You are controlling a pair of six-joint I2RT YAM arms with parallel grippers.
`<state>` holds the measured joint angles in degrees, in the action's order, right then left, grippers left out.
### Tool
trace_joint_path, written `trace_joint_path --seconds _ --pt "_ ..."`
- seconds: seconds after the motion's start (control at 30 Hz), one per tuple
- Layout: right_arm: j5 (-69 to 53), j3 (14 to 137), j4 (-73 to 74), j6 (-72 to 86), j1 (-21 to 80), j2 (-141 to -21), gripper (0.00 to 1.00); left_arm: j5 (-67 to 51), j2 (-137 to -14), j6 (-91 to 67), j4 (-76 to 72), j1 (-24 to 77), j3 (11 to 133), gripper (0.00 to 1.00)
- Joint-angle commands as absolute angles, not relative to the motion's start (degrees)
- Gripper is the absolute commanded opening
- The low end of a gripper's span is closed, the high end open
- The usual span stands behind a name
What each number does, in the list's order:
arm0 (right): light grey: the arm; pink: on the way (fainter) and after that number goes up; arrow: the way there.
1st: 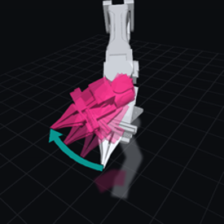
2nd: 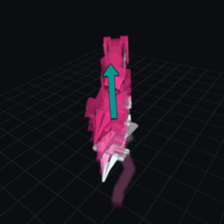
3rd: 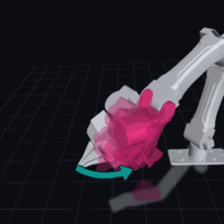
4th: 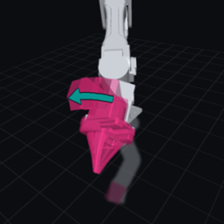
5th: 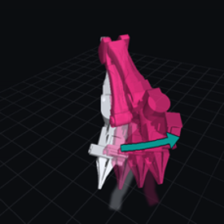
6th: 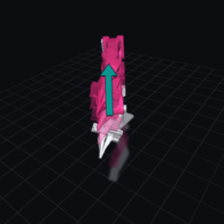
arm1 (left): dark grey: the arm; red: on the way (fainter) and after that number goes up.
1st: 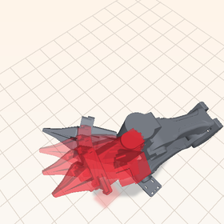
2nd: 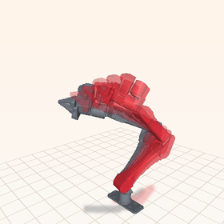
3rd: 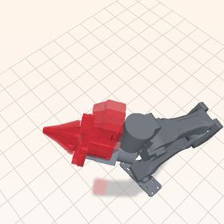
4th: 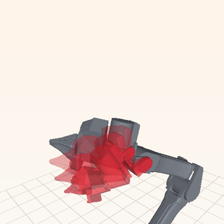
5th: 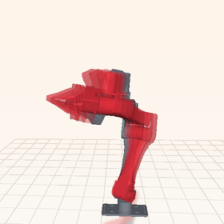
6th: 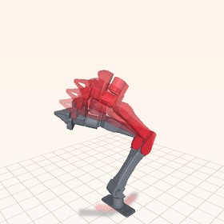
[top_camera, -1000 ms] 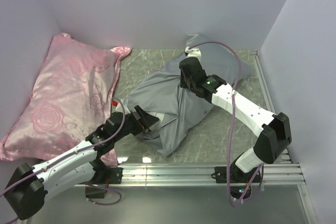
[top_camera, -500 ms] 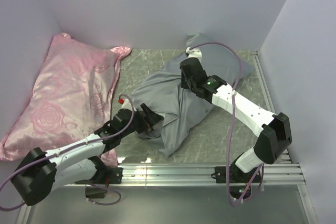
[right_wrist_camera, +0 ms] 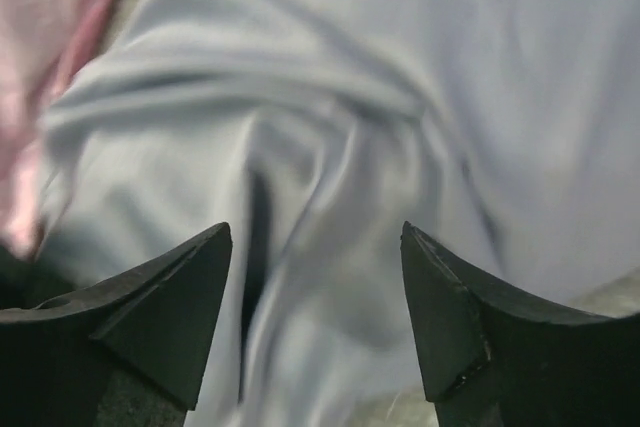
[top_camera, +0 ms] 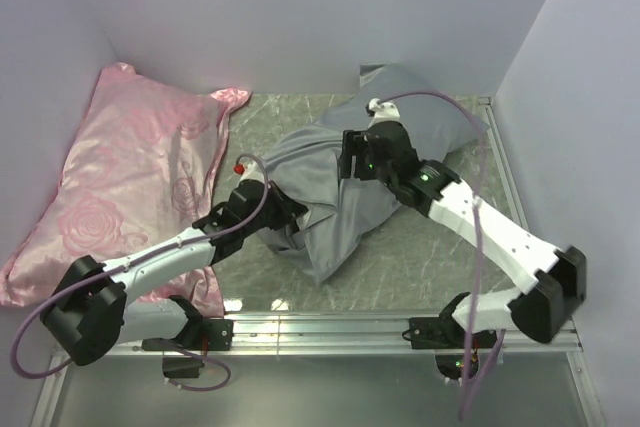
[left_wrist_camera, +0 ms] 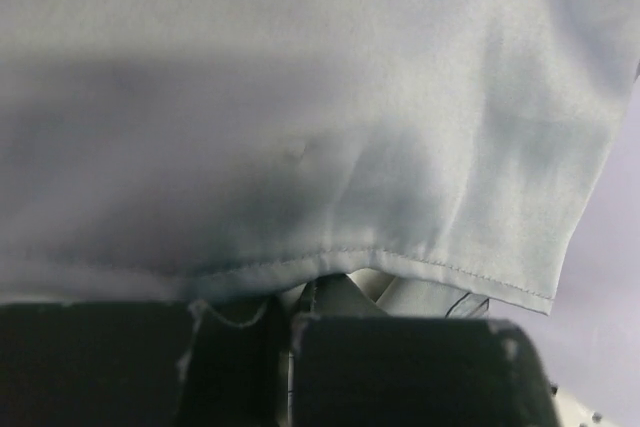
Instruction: Remove the pillowcase from the pillow
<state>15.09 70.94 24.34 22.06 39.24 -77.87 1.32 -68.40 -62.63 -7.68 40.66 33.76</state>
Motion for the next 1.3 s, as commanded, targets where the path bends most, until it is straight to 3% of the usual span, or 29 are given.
trace_joint_path --seconds 0.0,0.3,0.6,0.67,0.8,0.9,1.07,1.27 --pt "9.58 68.56 20.66 21.71 42.09 -69.27 0.77 2.2 -67.59 -60.39 -8.28 38.06 40.68 0.0" --pt "15.64 55.74 17.15 27.41 60.81 -61.79 0.82 -0.35 -68.47 -59.06 -4.13 34.01 50.97 0.0" --pt "21.0 54.75 14.94 30.05 63.54 -67.5 0.81 -1.67 -68.56 -58.98 -3.52 34.01 53.96 0.0" --pt "22.58 55.02 15.82 30.58 63.54 -68.29 0.74 -1.58 -67.85 -58.71 -2.99 34.01 54.58 0.0" --pt "24.34 53.1 17.84 32.34 63.46 -66.54 0.24 -1.4 -67.24 -57.31 -0.53 33.58 57.47 0.0" --pt "24.87 50.03 18.9 33.31 63.46 -62.15 0.12 -2.9 -67.15 -57.3 -0.18 31.82 59.76 0.0" --pt "28.12 48.43 22.05 35.06 62.93 -59.76 0.01 -4.48 -66.89 -57.04 1.49 29.62 62.84 0.0" --pt "26.81 45.01 21.89 37.35 56.61 -59.06 0.0 -6.68 -65.92 -56.52 3.59 26.37 66.53 0.0"
